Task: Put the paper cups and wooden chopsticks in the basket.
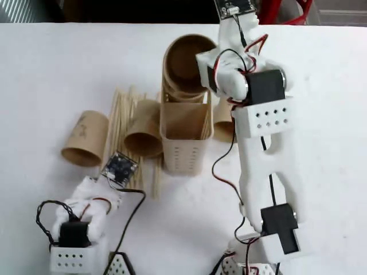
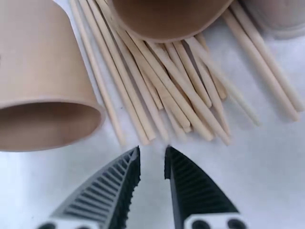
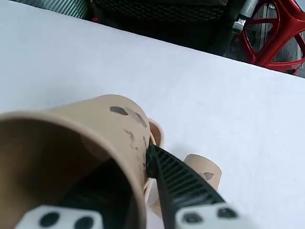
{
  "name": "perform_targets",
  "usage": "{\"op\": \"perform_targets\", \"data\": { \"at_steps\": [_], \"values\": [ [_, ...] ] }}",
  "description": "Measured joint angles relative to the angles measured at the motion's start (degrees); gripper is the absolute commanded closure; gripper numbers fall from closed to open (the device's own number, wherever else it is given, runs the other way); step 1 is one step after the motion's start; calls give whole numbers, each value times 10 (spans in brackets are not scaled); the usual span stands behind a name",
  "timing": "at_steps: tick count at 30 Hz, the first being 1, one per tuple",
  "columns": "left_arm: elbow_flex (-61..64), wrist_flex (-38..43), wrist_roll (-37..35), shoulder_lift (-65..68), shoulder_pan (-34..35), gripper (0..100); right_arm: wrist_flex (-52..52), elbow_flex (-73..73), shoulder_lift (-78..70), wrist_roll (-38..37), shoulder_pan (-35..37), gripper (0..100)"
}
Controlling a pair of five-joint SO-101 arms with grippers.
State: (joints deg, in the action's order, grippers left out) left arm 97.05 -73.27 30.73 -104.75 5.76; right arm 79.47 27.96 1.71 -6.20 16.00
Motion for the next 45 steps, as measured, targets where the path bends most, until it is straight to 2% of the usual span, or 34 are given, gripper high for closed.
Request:
{"op": "perform_targets", "data": {
  "at_steps": [9, 15, 18, 27, 33, 37, 41, 45],
  "values": [
    [0, 0, 0, 0, 0, 898, 18, 0, -46, 0, -1, 977],
    [0, 0, 0, 0, 0, 898, 33, 0, -47, 1, -1, 856],
    [0, 0, 0, 0, 0, 898, 38, 0, -47, 1, -1, 827],
    [0, 0, 0, 0, 0, 898, 49, 6, -28, -1, -1, 824],
    [0, 0, 0, 0, 0, 898, 108, 19, 112, -67, -1, 824],
    [0, 0, 0, 0, 0, 898, 149, -4, 227, -133, -26, 823],
    [0, 0, 0, 0, 0, 898, 144, -114, 340, -193, -47, 822],
    [0, 0, 0, 0, 0, 898, 76, -302, 476, -256, -56, 821]
  ]
}}
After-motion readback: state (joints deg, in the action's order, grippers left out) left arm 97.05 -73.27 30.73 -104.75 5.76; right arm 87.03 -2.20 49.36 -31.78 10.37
